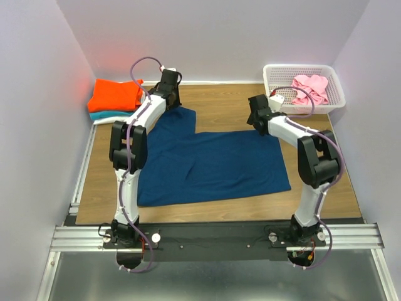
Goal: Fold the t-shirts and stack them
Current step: Fold the tshirt
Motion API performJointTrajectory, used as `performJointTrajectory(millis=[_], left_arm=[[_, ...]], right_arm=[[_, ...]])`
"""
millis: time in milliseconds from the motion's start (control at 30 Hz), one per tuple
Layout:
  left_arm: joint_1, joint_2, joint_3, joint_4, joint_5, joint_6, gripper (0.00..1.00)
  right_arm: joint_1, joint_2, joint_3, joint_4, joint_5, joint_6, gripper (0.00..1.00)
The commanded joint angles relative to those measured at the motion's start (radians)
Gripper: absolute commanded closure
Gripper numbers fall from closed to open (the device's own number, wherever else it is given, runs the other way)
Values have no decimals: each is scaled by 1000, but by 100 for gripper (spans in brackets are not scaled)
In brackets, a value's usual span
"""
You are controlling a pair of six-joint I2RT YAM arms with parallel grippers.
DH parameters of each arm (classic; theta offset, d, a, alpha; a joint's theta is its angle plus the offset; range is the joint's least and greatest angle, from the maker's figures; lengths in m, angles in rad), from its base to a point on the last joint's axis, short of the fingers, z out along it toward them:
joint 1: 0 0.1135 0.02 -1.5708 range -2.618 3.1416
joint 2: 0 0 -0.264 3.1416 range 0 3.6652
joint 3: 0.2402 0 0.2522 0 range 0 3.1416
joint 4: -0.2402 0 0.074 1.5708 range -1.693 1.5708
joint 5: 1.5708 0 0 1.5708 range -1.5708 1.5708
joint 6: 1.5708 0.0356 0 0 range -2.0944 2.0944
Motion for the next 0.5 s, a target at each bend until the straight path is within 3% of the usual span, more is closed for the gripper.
performJointTrajectory(millis=[0,467], left_arm=[[-13,-94,-98,77,19,8,100],[-19,-289,-332,176,31,0,100]], right_arm=[[-11,95,90,-30,113,-33,3],[-24,273,211,-96,182,-48,14]])
